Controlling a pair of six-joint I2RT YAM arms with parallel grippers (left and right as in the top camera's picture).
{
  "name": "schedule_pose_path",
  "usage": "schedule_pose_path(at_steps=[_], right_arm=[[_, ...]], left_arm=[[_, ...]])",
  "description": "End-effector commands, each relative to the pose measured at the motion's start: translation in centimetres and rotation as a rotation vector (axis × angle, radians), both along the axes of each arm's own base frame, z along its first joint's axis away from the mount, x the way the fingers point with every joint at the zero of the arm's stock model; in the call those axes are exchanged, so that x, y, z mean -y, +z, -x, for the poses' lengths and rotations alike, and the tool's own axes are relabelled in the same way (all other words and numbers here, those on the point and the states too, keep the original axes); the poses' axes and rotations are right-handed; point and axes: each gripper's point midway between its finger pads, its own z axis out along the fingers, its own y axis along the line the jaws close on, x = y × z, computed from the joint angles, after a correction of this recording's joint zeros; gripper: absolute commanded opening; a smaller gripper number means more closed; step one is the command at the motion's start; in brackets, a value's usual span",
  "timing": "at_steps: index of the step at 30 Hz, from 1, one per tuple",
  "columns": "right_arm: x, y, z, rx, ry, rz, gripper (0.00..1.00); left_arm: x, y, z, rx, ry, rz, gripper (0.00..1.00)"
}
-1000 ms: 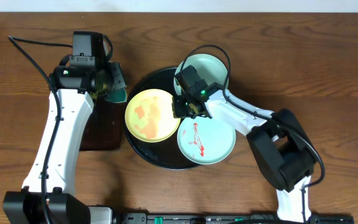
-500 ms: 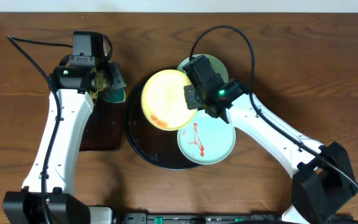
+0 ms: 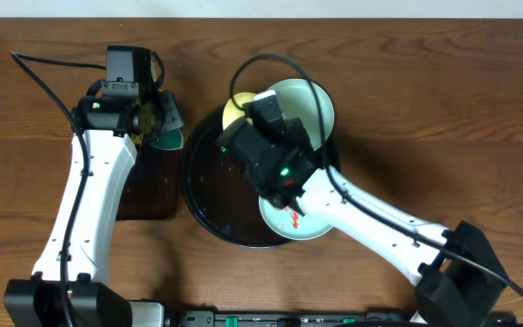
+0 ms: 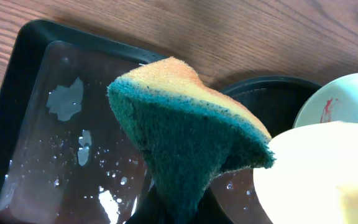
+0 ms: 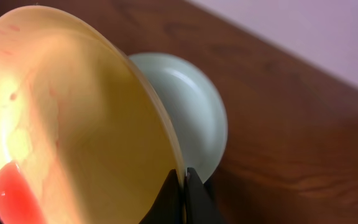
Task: Clean dirty plates on tray and stack at the side
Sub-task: 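Lift the yellow plate off the round tray with the right gripper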
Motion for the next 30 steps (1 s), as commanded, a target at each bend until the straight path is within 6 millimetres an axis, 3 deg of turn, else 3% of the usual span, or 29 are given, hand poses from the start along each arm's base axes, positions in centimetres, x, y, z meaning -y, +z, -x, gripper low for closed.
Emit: schedule_pose_path(at_steps=[1, 7, 19, 26, 30], right_arm=[[1.5, 3.7, -0.1, 0.168, -0.097, 0.085, 0.01], [1.9, 4.8, 0.0, 0.222, -0.123, 0.122, 0.01], [1.5, 4.6, -0.1, 0.208, -0.104, 0.111, 0.01], [-0.7, 1.0, 0.7, -0.040, 0.001, -0.154, 0.01], [-0.1, 2.2, 0.3, -0.165, 0.050, -0.369, 0.01]], left_arm=[[-0.4, -0.7, 0.2, -0.019, -0.005, -0.020, 0.08], [-0.4, -1.0, 0.3, -0.025, -0.005, -0.021, 0.08], [-0.4, -1.0, 0.3, -0.024, -0.005, -0.021, 0.08], [-0.4, -1.0, 0.4, -0.027, -0.005, -0.021, 0.08], [-0.4, -1.0, 0.3, -0.026, -0.005, -0.021, 0.07]])
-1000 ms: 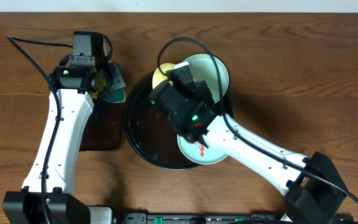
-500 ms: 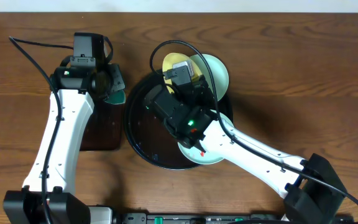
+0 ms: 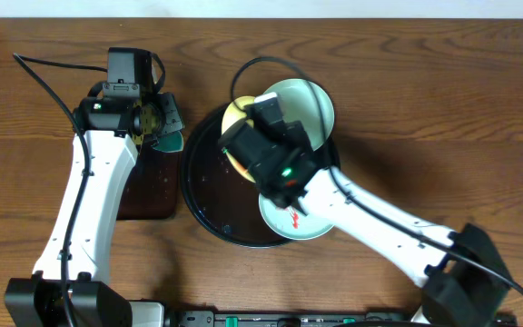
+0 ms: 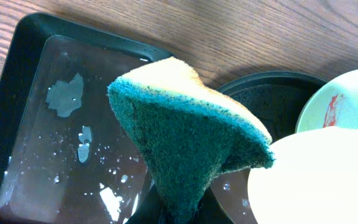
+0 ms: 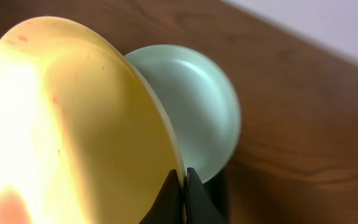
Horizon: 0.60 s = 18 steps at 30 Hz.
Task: Clean dirty plates on tray and stack at the side
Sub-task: 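Lift the yellow plate off the round tray with the right gripper, then place the yellow plate on the table right of the tray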
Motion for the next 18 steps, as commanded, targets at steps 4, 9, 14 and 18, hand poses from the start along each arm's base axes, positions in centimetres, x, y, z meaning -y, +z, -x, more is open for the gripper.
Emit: schedule_pose_path(at_steps=[4, 9, 14, 18], right_arm=[[3.5, 5.3, -1.4, -0.151, 0.036, -0.464, 0.01], [13.2, 5.4, -2.8, -0.250, -0.139, -0.608, 0.01], [24.5, 2.1, -2.2, -0.331, -0.426, -0.585, 0.01], [29.5, -0.7, -0.9, -0.388, -0.576, -0.592, 0.01]], left_arm=[[-0.4, -0.5, 0.1, -0.012, -0.005, -0.019, 0.07], [-0.4, -0.5, 0.1, -0.012, -0.005, -0.019, 0.07], [-0.4, -0.5, 0.1, -0.012, -0.005, -0.019, 0.07], [-0.4, -0.5, 0.1, -0.012, -0.005, -0.019, 0.07]])
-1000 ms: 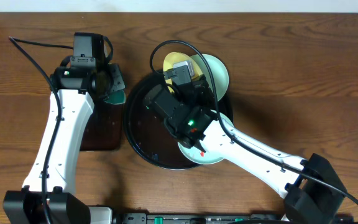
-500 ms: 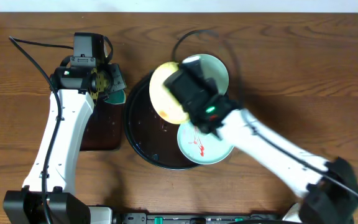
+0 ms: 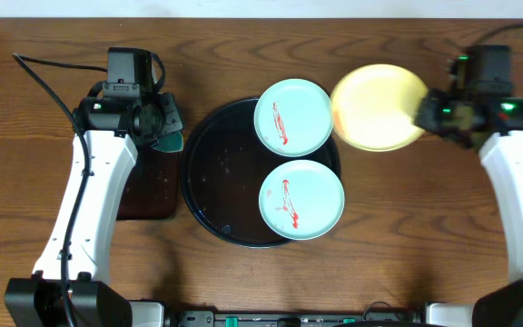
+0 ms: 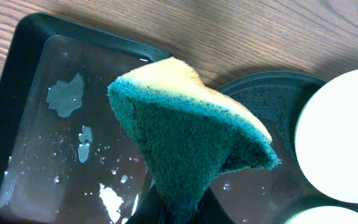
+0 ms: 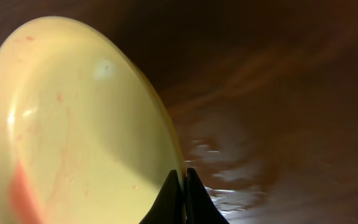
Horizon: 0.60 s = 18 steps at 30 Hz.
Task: Clean dirty plates on tray and stack at the side
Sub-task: 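Place the yellow plate on the table right of the tray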
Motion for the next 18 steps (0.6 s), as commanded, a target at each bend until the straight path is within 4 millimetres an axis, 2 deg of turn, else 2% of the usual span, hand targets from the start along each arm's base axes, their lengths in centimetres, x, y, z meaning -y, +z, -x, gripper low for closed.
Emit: schedule_pose_path(at_steps=[1, 4, 11, 16, 18], right_arm=[[3.4, -3.1, 1.3, -0.087, -0.068, -0.040, 0.01], [5.0, -5.8, 2.3, -0.148, -0.101, -0.046, 0.01], [6.1, -11.7, 3.0, -0.165, -0.107, -0.003, 0.01], [6.7, -13.9, 3.5, -0.147, -0.125, 0.038, 0.02], [7.0, -14.3, 3.7, -0.150, -0.132, 0.053, 0.12]], left_arm=[[-0.4, -0.5, 0.1, -0.012, -0.005, -0.020, 0.07], [-0.4, -0.5, 0.1, -0.012, -0.005, -0.020, 0.07], [-0.4, -0.5, 0.1, -0.012, -0.005, -0.020, 0.07], [-0.4, -0.5, 0.1, -0.012, -0.005, -0.020, 0.07], [-0.4, -0.5, 0.1, -0.012, -0.005, -0.020, 0.08]])
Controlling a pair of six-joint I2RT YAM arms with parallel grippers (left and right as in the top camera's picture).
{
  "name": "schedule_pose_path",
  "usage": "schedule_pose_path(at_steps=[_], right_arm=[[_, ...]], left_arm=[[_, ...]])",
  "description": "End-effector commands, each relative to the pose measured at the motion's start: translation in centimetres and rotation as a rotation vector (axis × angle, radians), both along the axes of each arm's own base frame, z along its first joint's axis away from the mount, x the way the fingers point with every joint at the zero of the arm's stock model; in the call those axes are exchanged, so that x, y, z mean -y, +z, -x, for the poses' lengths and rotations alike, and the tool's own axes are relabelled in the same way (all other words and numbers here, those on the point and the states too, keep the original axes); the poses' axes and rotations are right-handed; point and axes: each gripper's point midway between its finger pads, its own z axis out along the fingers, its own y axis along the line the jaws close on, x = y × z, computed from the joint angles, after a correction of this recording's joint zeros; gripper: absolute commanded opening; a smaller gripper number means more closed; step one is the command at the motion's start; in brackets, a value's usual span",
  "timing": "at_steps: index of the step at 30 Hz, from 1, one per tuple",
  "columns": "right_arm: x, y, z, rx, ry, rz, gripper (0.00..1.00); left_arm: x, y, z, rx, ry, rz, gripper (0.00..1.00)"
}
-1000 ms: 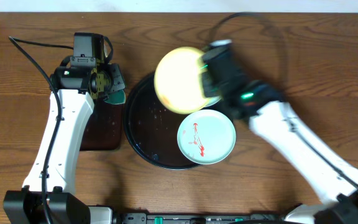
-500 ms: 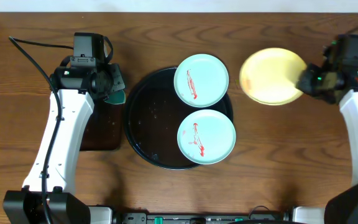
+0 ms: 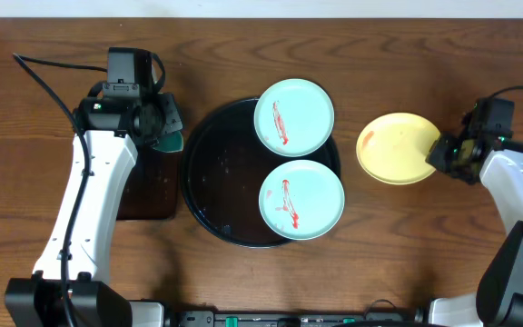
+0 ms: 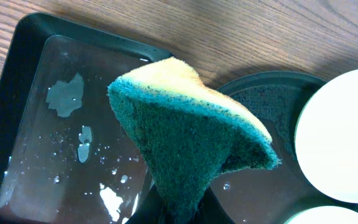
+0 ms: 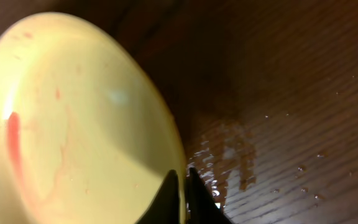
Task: Clean dirty plates on tray and stack at the side
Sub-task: 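Place the yellow plate on the table right of the tray, then grip the rim of the lower light-blue plate with the right gripper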
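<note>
A yellow plate (image 3: 393,150) with a red smear (image 5: 14,140) hangs low over the wet wood to the right of the round black tray (image 3: 212,182). My right gripper (image 3: 445,153) is shut on its right rim, and the wrist view shows the fingers (image 5: 182,186) pinching the edge. Two pale blue plates with red stains lie on the round tray, one at the back (image 3: 293,116) and one at the front (image 3: 301,200). Above the tray's left side my left gripper (image 4: 178,214) is shut on a green and yellow sponge (image 4: 185,137).
A rectangular black tray (image 4: 73,34) holding water lies left of the round tray, under my left arm (image 3: 89,209). Water drops wet the wood (image 5: 229,149) beside the yellow plate. A black cable (image 3: 44,77) runs along the far left.
My right gripper has brought the yellow plate from the back right of the round tray to a lower spot nearer the front, right of the tray. The left arm and sponge have not moved.
My right gripper first held the yellow plate on edge over the back of the round tray, close to the sponge in my left gripper. It stayed there a second later. Then the plate was out past the tray's right rim, and now it is low over the table.
</note>
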Motion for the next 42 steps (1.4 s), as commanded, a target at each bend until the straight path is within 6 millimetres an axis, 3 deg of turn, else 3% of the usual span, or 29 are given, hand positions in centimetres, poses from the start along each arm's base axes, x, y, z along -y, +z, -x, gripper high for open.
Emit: schedule_pose_path(at_steps=[1, 3, 8, 14, 21, 26, 30, 37, 42], right_arm=[[0.8, -0.5, 0.4, -0.013, -0.002, 0.043, 0.26], [0.7, -0.3, 0.3, -0.010, 0.013, 0.041, 0.34], [-1.7, 1.9, -0.3, 0.008, 0.103, -0.075, 0.35], [-9.7, 5.7, -0.2, 0.047, 0.356, -0.377, 0.34], [-15.5, 4.2, 2.7, -0.057, 0.550, -0.360, 0.34], [-17.8, 2.3, 4.4, -0.129, 0.651, -0.243, 0.35], [-20.5, 1.9, 4.9, -0.127, 0.740, -0.226, 0.36], [-22.0, -0.6, 6.1, -0.215, 0.796, -0.188, 0.36], [-21.9, -2.1, 6.9, -0.280, 0.783, -0.193, 0.27]], left_arm=[[-0.4, -0.5, 0.1, -0.012, -0.005, -0.019, 0.07], [-0.4, -0.5, 0.1, -0.012, -0.005, -0.019, 0.07], [-0.4, -0.5, 0.1, -0.012, -0.005, -0.019, 0.07], [-0.4, -0.5, 0.1, -0.012, -0.005, -0.019, 0.07], [-0.4, -0.5, 0.1, -0.012, -0.005, -0.019, 0.07], [-0.4, -0.5, 0.1, -0.012, -0.005, -0.019, 0.07], [-0.4, -0.6, 0.0, -0.015, -0.005, -0.019, 0.07], [-0.4, -1.2, 0.0, -0.032, -0.005, -0.020, 0.07], [-0.4, -1.4, 0.0, -0.041, -0.005, -0.020, 0.07]])
